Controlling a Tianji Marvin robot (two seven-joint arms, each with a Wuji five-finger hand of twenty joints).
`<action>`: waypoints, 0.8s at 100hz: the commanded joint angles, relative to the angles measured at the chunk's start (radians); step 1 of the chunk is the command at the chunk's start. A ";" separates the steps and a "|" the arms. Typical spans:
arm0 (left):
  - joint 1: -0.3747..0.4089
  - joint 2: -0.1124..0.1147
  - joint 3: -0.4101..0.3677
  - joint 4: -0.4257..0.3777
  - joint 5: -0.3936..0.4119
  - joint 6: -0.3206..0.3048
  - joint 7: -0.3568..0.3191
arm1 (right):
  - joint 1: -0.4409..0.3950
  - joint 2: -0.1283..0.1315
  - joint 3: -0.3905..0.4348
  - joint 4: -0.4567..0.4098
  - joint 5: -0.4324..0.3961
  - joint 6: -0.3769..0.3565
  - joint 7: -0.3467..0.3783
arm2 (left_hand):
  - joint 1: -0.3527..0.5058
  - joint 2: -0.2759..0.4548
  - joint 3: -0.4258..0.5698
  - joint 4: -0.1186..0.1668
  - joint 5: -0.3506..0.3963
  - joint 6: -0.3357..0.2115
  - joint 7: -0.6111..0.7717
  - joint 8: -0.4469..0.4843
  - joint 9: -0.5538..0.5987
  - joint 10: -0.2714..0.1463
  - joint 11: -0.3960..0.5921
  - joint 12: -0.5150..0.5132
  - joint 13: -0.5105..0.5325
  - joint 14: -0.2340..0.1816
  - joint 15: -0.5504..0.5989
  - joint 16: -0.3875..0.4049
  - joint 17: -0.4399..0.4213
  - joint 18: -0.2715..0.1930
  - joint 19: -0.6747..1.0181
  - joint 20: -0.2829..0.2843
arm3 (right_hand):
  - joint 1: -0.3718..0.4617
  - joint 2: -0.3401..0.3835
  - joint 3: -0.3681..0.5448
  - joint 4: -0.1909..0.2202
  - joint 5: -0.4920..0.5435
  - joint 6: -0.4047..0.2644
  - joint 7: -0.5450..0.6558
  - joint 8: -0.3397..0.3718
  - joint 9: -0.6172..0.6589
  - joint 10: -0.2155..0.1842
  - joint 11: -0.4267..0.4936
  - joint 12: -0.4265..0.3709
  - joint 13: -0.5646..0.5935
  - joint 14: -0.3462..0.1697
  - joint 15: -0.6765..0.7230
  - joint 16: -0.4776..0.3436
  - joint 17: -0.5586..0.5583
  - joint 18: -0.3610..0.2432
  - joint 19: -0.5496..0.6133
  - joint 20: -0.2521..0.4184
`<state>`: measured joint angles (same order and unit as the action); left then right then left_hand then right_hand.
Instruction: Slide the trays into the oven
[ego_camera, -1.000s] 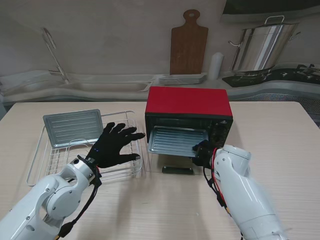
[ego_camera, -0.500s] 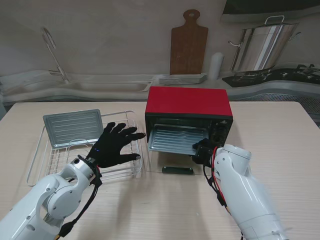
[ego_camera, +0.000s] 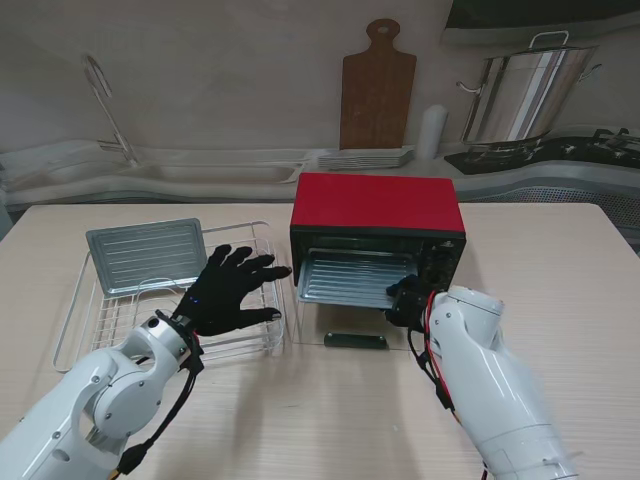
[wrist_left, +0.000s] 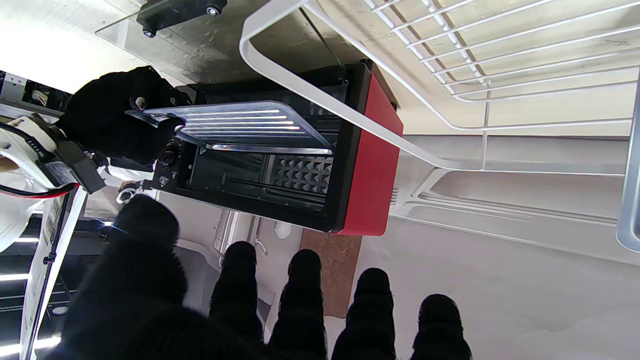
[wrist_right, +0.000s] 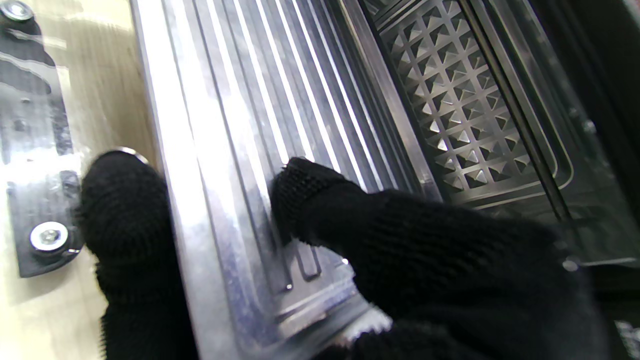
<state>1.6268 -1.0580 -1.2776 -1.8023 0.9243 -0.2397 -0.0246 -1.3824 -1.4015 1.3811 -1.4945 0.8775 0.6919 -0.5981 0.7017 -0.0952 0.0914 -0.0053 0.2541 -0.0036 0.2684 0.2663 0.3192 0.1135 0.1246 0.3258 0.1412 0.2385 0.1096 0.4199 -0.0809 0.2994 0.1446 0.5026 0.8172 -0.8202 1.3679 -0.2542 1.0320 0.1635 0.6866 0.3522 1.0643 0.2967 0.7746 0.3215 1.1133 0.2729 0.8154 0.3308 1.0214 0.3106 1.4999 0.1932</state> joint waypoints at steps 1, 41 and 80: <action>0.005 -0.002 -0.002 -0.011 0.001 -0.003 -0.018 | 0.005 -0.012 0.002 0.005 0.001 0.003 0.011 | 0.015 0.045 -0.032 0.021 -0.024 -0.022 0.000 0.009 -0.032 -0.007 -0.001 -0.013 -0.034 -0.021 -0.018 -0.013 -0.013 -0.021 -0.050 -0.012 | 0.098 0.033 0.094 0.002 0.038 -0.083 0.093 0.001 -0.010 0.034 0.022 0.008 0.085 0.082 0.025 0.013 0.053 -0.063 0.027 0.010; 0.005 -0.001 0.000 -0.015 0.006 0.005 -0.024 | 0.030 -0.016 -0.001 0.037 0.007 0.003 0.016 | 0.014 0.047 -0.032 0.021 -0.024 -0.022 0.001 0.010 -0.032 -0.008 -0.001 -0.013 -0.036 -0.022 -0.018 -0.014 -0.013 -0.021 -0.050 -0.013 | 0.095 0.035 0.093 0.004 0.025 -0.074 0.080 -0.013 -0.008 0.040 0.010 0.005 0.088 0.084 0.014 0.010 0.053 -0.059 0.025 0.009; 0.005 -0.002 0.000 -0.016 0.008 0.008 -0.024 | 0.022 -0.008 0.003 0.019 0.027 -0.017 0.017 | 0.014 0.047 -0.033 0.021 -0.025 -0.018 0.002 0.012 -0.033 -0.008 0.000 -0.013 -0.037 -0.022 -0.019 -0.014 -0.013 -0.021 -0.050 -0.013 | 0.092 0.034 0.090 0.004 0.003 -0.060 0.057 -0.036 0.004 0.044 0.001 0.004 0.094 0.091 0.010 0.010 0.053 -0.040 0.032 0.012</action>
<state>1.6260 -1.0569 -1.2771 -1.8065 0.9322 -0.2360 -0.0315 -1.3583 -1.4058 1.3831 -1.4582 0.9060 0.6881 -0.6029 0.7017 -0.0951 0.0914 -0.0053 0.2541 -0.0036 0.2684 0.2663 0.3191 0.1135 0.1246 0.3257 0.1412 0.2385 0.1096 0.4196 -0.0809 0.2991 0.1446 0.5026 0.8182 -0.8260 1.3688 -0.2521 1.0275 0.1637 0.7226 0.3258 1.0643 0.3128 0.7729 0.3215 1.1135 0.3169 0.7905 0.3308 1.0306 0.3732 1.4999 0.1933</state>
